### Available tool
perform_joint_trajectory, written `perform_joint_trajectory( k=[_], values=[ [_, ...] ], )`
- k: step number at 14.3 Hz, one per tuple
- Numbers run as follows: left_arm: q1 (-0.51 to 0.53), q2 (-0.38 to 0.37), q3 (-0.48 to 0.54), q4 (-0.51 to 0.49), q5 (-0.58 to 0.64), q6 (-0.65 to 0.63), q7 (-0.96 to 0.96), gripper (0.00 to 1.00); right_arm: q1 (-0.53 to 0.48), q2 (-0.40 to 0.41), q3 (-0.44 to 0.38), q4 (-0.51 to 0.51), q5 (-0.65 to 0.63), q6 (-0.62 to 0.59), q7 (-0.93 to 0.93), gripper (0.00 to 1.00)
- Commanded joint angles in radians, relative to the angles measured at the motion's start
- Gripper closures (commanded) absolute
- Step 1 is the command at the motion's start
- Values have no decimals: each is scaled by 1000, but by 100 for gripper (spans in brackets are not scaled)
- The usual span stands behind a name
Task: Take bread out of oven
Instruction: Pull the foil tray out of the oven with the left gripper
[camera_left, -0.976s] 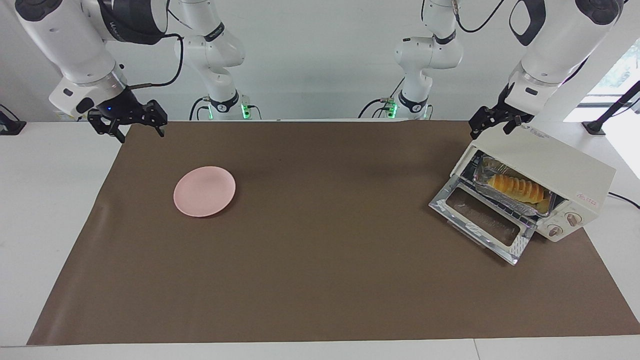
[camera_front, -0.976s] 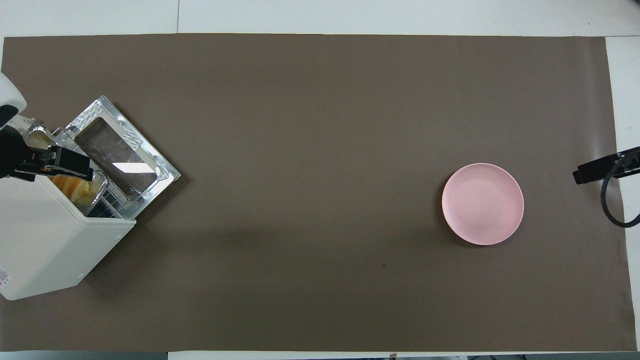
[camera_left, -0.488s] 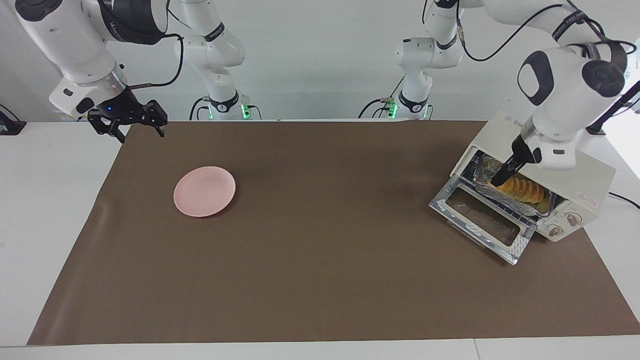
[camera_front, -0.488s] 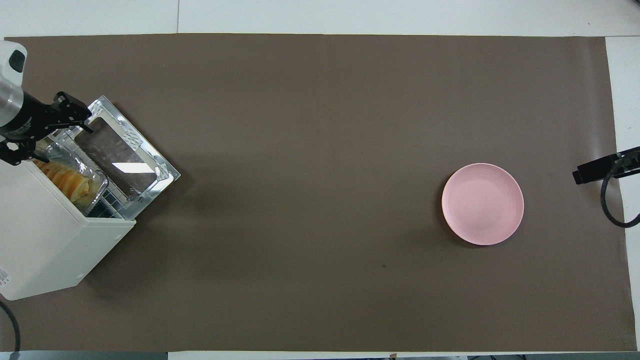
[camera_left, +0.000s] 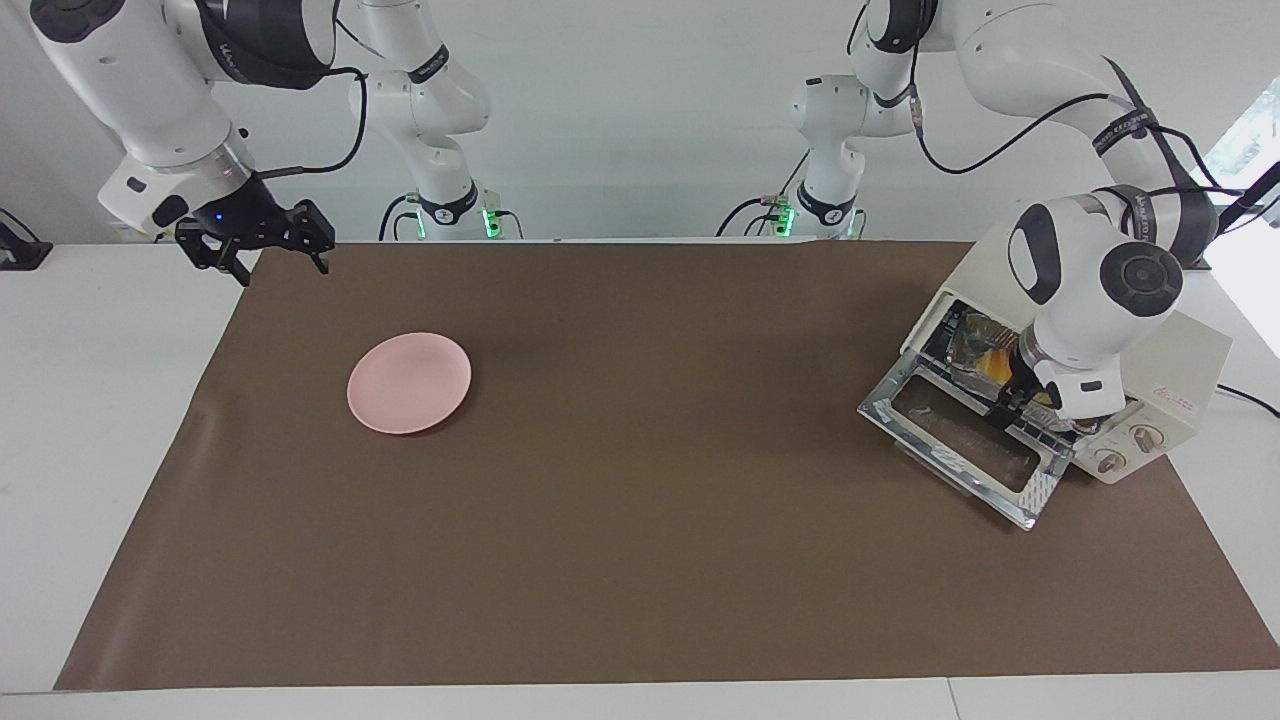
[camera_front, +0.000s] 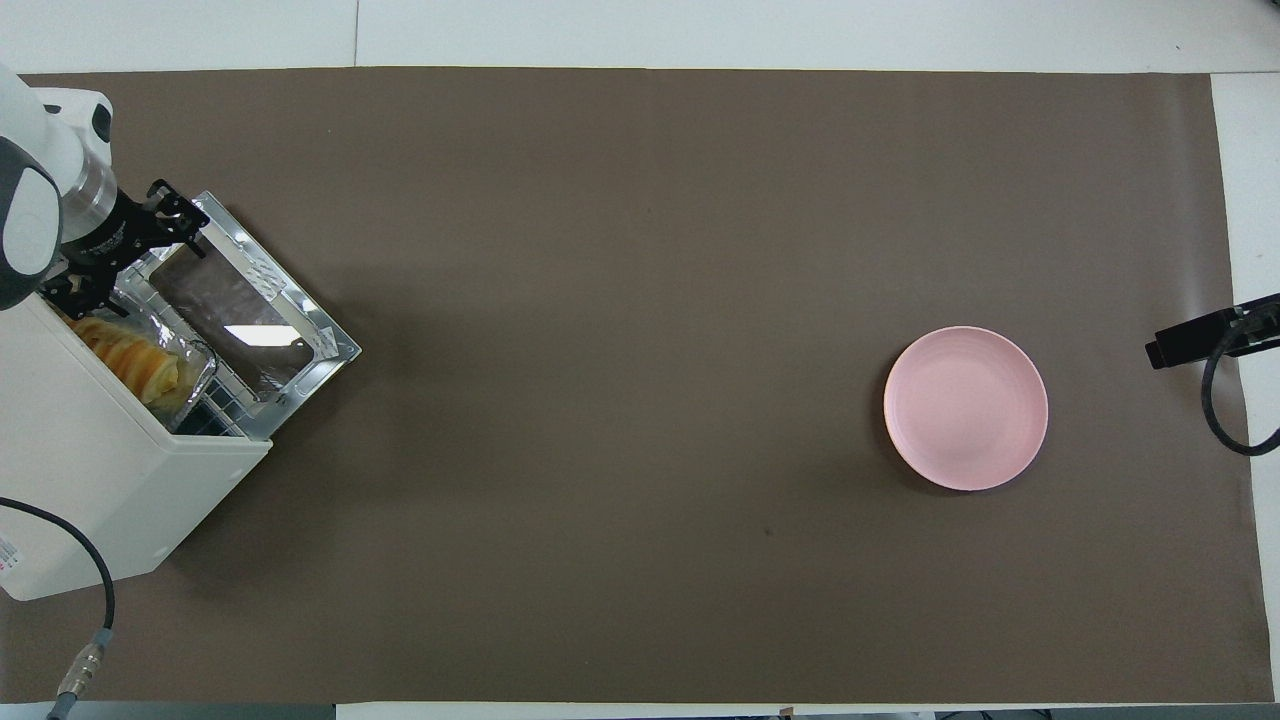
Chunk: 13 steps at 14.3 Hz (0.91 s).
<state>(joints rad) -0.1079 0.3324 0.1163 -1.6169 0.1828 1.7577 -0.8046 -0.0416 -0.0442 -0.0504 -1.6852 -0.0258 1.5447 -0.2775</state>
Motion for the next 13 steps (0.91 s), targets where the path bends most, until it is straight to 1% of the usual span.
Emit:
perform_joint_trajectory(
  k=[1, 3, 5, 6, 7, 8, 9, 10, 12, 13],
  values=[
    [0, -53, -3, -104, 29, 81, -34, 0, -21, -26, 12, -27, -11, -3, -11, 0],
    [-9, -46, -3, -152, 29, 146, -38, 0, -17, -26, 14, -27, -11, -3, -11, 0],
    [-12, -18, -4, -159, 46, 164, -47, 0, -12, -25, 14, -27, -11, -3, -11, 0],
    [-13, -9, -4, -159, 49, 167, -51, 9, -12, -26, 14, -27, -11, -3, -11, 0],
    [-13, -3, -4, -158, 50, 175, -50, 30, -12, -26, 14, -27, -11, -3, -11, 0],
    [-15, 2, -4, -153, 61, 178, -45, 67, -14, -26, 12, -27, -11, -3, -11, 0],
    [-15, 2, -4, -149, 70, 171, -41, 96, -14, -26, 14, -27, -11, -3, -11, 0],
    [-15, 2, -6, -147, 73, 169, -38, 100, -14, -26, 14, -27, -11, -3, -11, 0],
    [-38, 5, -7, -120, 73, 155, -33, 100, -12, -26, 14, -27, -11, -3, -11, 0],
    [-53, 22, -9, -80, 72, 132, -33, 100, -12, -26, 14, -27, -11, -3, -11, 0]
  ],
)
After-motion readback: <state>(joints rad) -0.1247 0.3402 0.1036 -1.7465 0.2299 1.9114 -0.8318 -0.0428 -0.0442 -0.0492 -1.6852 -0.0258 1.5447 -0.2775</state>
